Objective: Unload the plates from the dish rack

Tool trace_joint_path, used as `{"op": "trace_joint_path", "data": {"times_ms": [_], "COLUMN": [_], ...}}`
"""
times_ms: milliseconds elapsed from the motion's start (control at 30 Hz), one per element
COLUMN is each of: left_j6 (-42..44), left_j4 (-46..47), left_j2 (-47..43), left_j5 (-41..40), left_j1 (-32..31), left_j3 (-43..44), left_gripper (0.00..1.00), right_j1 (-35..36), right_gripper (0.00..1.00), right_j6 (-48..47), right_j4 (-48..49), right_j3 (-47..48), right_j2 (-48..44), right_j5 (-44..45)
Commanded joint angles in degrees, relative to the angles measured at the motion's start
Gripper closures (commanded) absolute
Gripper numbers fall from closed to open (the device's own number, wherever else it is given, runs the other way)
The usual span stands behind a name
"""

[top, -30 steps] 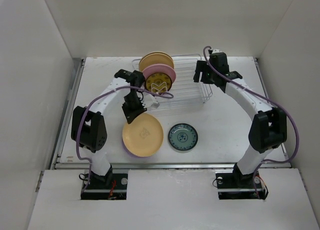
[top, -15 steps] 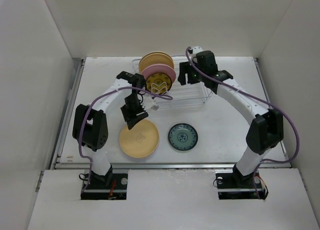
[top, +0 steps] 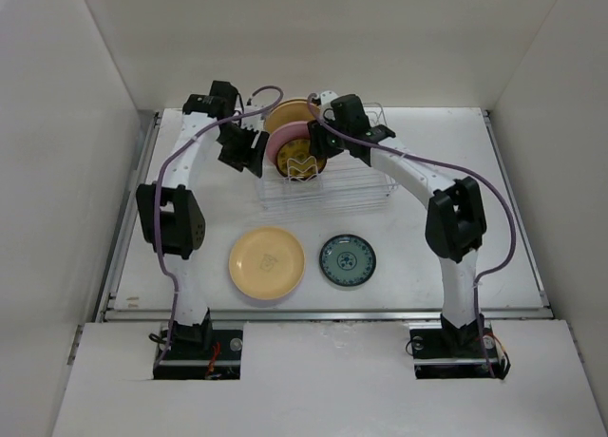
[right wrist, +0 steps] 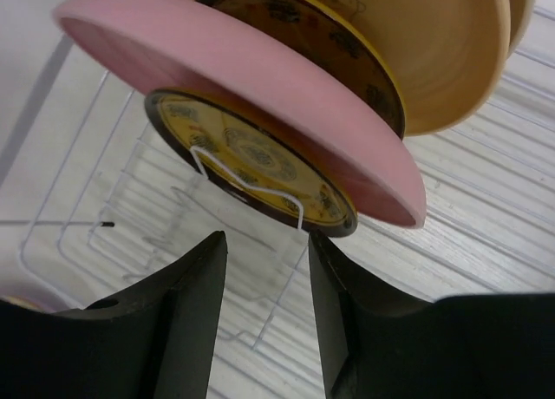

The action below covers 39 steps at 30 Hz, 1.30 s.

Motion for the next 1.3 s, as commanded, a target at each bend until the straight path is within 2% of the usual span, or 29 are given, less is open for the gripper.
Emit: {"op": "trace_joint_path", "data": {"times_ms": [0,133,267,300,533,567,600,633,667,767,800,833,1100,1167,1267], "left_j6": [-10.22,-13.66,-14.27,-14.27,-14.27,-14.27,-14.27,-14.27,-14.27,-15.76,-16.46,-17.26,-26.22,-27.63,-29.82], "left_j4": [1.95,2.56,3.89,3.89,6.08,6.08,6.61,6.61,6.61,6.61,6.61,6.61,10.21,10.21,10.82], "left_j2": [6.69,12.76,15.49,16.11,18.66,18.66,19.18,19.19,19.19,19.19,19.19,18.67,17.52,17.52,16.47], "left_j5": [0.71,-4.65,-4.66,-4.66,-3.26,-2.73,-2.73,-2.73,-2.73,-0.88,-0.19,-0.18,1.75,-0.26,-1.49], "left_j1": [-0.68,-0.68,-0.68,-0.68,-0.68,-0.68,-0.68,-0.68,-0.68,-0.68,-0.68,-0.68,-0.15,-0.15,-0.15], "left_j3": [5.97,8.53,8.7,9.4,13.8,13.81,14.33,14.33,14.33,14.33,14.33,13.81,10.64,10.64,11.17], "left_gripper": [0.41,0.43,0.5,0.59,0.9,0.98,1.0,1.0,1.0,1.0,1.0,1.0,1.0,1.0,1.0], "right_j1": [0.83,0.83,0.83,0.83,0.83,0.83,0.83,0.83,0.83,0.83,0.83,1.35,4.34,4.87,7.07], "right_gripper": [0.52,0.46,0.43,0.42,0.42,0.46,0.46,0.47,0.55,0.84,0.97,1.0,1.0,1.0,1.0], "right_j6": [-1.25,-1.25,-1.25,-1.25,-0.72,-0.11,-0.11,-0.11,-0.11,-0.11,-0.11,-0.89,-5.82,-7.57,-9.94], "right_j4": [0.73,2.04,2.05,2.05,2.58,2.58,2.58,2.58,2.58,2.58,2.58,3.8,8.29,9.43,12.76], "right_j3": [5.42,7.96,9.29,9.29,14.12,14.82,15.52,16.31,16.32,16.15,15.36,13.09,2.62,0.77,-3.27], "right_j2": [1.66,4.12,6.66,7.46,12.99,13.7,14.23,14.93,14.94,13.98,13.1,12.13,0.37,-1.75,-4.83], "right_j5": [3.14,9.81,11.58,11.59,8.6,8.6,8.6,8.6,8.6,9.3,10.35,11.66,16.5,18.26,24.75]}}
